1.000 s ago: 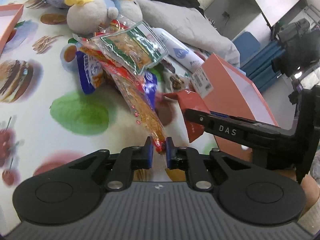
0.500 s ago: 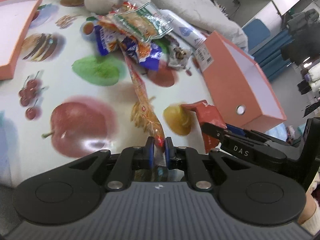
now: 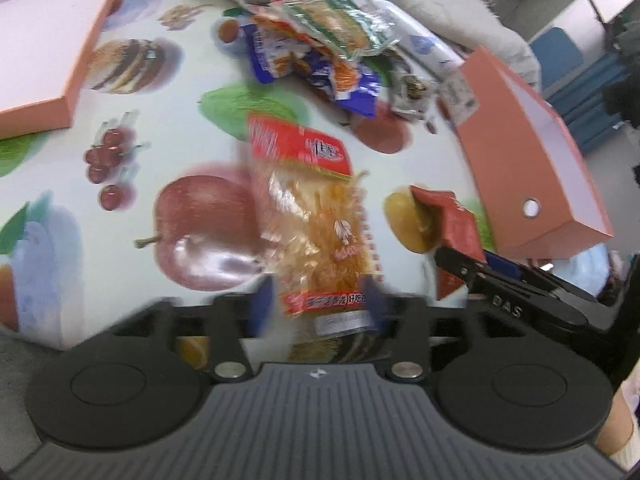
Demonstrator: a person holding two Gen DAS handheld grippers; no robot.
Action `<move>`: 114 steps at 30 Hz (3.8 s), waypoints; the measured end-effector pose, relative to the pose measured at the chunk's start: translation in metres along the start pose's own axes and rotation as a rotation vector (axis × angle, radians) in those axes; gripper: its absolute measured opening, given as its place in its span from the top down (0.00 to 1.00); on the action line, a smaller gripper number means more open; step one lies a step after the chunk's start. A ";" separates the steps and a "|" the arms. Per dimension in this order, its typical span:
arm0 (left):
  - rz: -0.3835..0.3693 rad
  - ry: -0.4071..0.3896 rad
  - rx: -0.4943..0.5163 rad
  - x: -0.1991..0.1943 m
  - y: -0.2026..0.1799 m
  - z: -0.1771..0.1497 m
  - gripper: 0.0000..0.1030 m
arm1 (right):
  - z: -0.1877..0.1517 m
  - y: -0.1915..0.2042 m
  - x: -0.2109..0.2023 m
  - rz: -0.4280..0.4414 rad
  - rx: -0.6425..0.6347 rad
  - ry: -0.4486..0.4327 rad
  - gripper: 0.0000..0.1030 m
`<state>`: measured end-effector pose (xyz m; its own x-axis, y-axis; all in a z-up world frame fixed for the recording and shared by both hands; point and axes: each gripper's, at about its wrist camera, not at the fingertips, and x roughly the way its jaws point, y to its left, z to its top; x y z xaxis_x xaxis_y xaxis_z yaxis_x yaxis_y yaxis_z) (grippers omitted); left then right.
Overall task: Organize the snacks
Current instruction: 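Grasp the red-labelled strip bag with the left tool while the right tool grasps the red pouch, then carry both bags into the deep pink box and open both tools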
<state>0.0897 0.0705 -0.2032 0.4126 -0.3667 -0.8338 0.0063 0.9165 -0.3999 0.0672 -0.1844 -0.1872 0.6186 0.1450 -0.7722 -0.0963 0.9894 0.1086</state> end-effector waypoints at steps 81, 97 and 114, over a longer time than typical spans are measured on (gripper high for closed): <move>-0.030 -0.293 0.302 -0.069 -0.162 0.100 0.61 | 0.121 -0.036 -0.137 -0.090 -0.017 -0.364 0.47; -0.125 -0.321 0.422 -0.051 -0.270 0.127 0.63 | 0.141 -0.121 -0.156 -0.181 0.089 -0.429 0.47; -0.079 -0.114 0.472 0.089 -0.340 0.120 0.65 | 0.114 -0.220 -0.080 -0.214 0.180 -0.242 0.47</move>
<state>0.2331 -0.2546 -0.0959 0.4912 -0.4424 -0.7504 0.4427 0.8687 -0.2223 0.1278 -0.4126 -0.0772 0.7788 -0.0894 -0.6209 0.1805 0.9799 0.0854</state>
